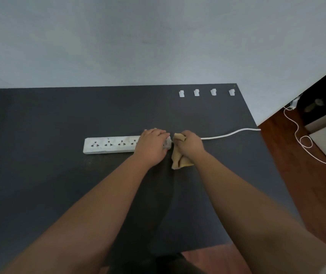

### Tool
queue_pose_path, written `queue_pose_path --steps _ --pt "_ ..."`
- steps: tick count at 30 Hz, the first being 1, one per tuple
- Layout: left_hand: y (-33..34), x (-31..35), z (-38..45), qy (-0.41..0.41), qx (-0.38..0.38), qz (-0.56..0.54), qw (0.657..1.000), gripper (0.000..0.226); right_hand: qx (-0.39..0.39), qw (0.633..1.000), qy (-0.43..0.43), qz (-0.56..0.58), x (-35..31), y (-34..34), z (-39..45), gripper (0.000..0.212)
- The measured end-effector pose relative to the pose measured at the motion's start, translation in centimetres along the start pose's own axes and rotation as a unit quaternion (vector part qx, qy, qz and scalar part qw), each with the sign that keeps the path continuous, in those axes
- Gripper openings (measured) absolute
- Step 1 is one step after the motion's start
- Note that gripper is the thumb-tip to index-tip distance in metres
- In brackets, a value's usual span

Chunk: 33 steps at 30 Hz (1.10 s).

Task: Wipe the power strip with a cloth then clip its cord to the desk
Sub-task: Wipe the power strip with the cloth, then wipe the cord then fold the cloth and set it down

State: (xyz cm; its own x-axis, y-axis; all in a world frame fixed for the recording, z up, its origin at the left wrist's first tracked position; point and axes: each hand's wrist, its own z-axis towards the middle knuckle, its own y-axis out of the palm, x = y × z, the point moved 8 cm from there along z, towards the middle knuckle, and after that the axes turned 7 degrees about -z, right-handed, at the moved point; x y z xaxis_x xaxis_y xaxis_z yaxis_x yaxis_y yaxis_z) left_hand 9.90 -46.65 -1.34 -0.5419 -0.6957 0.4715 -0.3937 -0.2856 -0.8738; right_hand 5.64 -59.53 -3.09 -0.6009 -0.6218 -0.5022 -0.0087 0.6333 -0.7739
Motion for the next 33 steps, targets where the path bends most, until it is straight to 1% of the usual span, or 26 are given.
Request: queue_pose_path --steps 4,6,9,12,15,17,20,23,25,29,31,33 --pt "0.6 0.5 1.3 -0.009 -0.023 0.027 0.999 0.052 0.01 1.0 -0.009 -0.002 0.4 1.2 0.3 0.017" --pt "0.6 0.3 1.6 -0.012 -0.016 0.038 0.999 0.048 0.013 1.0 -0.014 -0.023 0.6 1.3 0.5 0.017" --pt "0.6 0.1 1.9 -0.027 -0.017 0.039 0.999 0.047 0.013 0.997 0.019 -0.078 2.0 0.1 1.4 0.011" --pt "0.5 0.0 2.1 -0.043 -0.025 0.024 0.999 0.047 0.006 0.996 0.046 -0.082 2.7 -0.6 2.1 0.009" --pt "0.4 -0.3 2.2 -0.062 -0.016 -0.002 0.998 0.043 -0.018 0.998 0.008 -0.061 0.1 0.9 1.8 0.009" --pt "0.5 -0.5 2.2 -0.069 -0.007 -0.008 0.998 0.043 -0.023 0.997 -0.008 -0.076 -0.4 1.4 1.5 0.011" --pt "0.7 -0.6 2.2 -0.072 -0.014 -0.014 0.997 0.048 -0.001 0.99 0.029 -0.137 3.0 -1.3 2.1 0.016" --pt "1.0 -0.7 2.1 -0.072 -0.013 -0.026 0.997 0.05 0.016 0.986 0.07 -0.151 6.3 -4.2 2.9 0.014" --pt "1.2 -0.8 2.0 -0.076 -0.009 -0.029 0.997 0.049 0.012 0.987 0.05 -0.154 5.4 -3.8 3.0 0.014" --pt "1.5 -0.2 1.9 -0.072 -0.006 0.008 0.997 0.048 -0.025 0.991 -0.019 -0.127 1.5 0.1 1.8 0.018" --pt "1.8 0.4 1.6 -0.061 -0.008 0.043 0.997 0.046 -0.027 0.991 -0.025 -0.128 1.4 0.2 1.6 0.02" --pt "2.1 0.8 1.2 -0.053 -0.014 0.071 0.996 0.046 -0.011 0.988 -0.007 -0.154 3.3 -1.8 2.0 0.02"
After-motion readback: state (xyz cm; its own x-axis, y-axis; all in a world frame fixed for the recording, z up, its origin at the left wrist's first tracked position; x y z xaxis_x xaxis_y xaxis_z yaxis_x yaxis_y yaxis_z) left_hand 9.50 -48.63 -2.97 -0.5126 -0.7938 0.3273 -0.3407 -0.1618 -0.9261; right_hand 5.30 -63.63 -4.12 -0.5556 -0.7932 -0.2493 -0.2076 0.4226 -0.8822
